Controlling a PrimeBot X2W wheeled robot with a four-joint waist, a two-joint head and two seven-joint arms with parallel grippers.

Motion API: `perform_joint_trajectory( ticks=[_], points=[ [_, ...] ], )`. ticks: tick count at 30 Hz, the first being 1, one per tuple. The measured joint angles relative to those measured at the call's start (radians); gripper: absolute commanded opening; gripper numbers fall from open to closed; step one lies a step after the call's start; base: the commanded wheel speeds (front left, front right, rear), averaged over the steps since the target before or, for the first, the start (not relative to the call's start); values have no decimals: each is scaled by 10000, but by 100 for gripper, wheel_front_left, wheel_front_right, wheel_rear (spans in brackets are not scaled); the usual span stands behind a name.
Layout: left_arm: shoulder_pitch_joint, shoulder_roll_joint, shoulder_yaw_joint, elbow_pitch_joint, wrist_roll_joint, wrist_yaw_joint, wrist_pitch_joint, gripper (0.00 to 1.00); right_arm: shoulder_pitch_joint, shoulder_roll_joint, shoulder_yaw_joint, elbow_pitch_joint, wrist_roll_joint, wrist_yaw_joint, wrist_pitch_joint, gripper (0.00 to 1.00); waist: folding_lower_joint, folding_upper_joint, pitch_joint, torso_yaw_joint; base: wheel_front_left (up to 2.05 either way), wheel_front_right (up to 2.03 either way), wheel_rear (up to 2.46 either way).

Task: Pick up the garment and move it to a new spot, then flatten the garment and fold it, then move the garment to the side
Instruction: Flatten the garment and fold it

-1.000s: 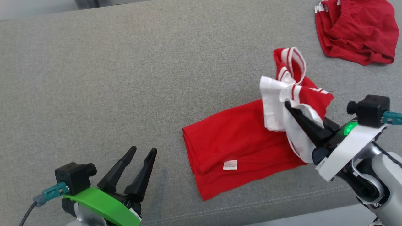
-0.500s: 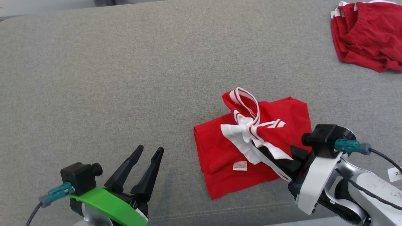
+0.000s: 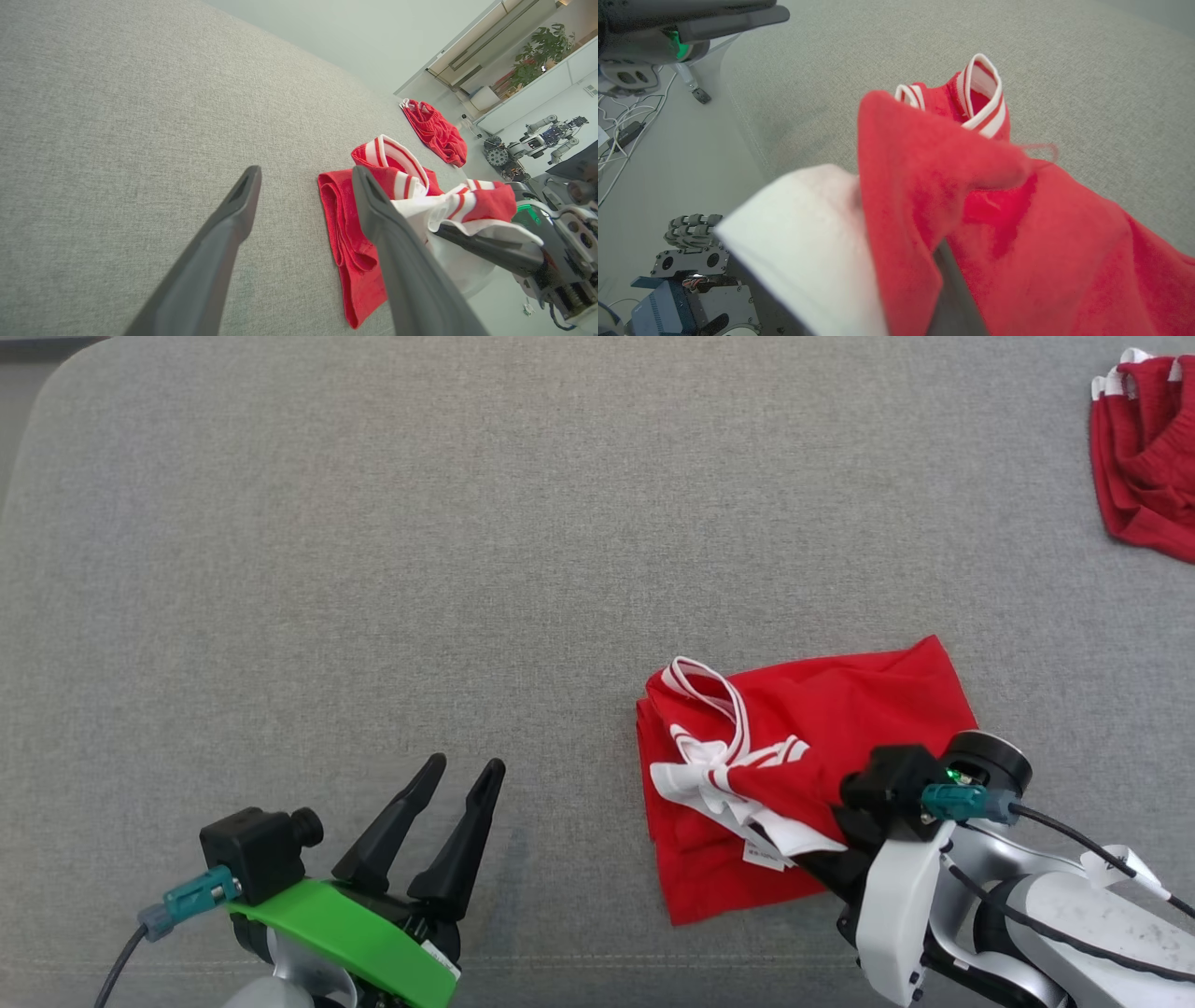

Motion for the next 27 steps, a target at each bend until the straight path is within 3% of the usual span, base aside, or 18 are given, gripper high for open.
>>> perform_joint_trajectory(
  ticks=[6,8,11,13,14,15,18,27],
  points=[
    [-9,-84,94,134,0,-2,-111,100,-61,-67,479,61,-305,15,596,0,0,0,-57,208,0,0,0],
    [-10,-105,117,176,0,-54,-113,100,-109,-79,485,69,-328,15,729,25,0,0,-65,211,0,0,0],
    [-11,-130,167,234,0,-121,-115,100,-246,-77,453,73,-403,0,832,16,0,0,-78,197,0,0,0],
    [-12,-134,196,268,0,-128,-157,100,-298,-77,372,109,-493,-109,899,21,0,0,-88,180,0,0,0],
    [-12,-138,198,284,0,-142,-176,100,-361,-96,362,159,-594,-157,947,42,0,0,-95,170,0,0,0],
    [-12,-146,198,305,0,-163,-201,100,-419,-123,334,209,-700,-203,991,100,0,0,-104,159,0,0,0],
    [-12,-182,182,418,0,-240,-201,100,-461,-128,224,362,-838,-339,1034,100,0,0,-149,124,0,0,0],
    [-9,-174,178,658,0,-249,-203,100,-457,255,800,372,-376,-105,1336,100,0,0,-530,-58,0,0,0]
  ],
)
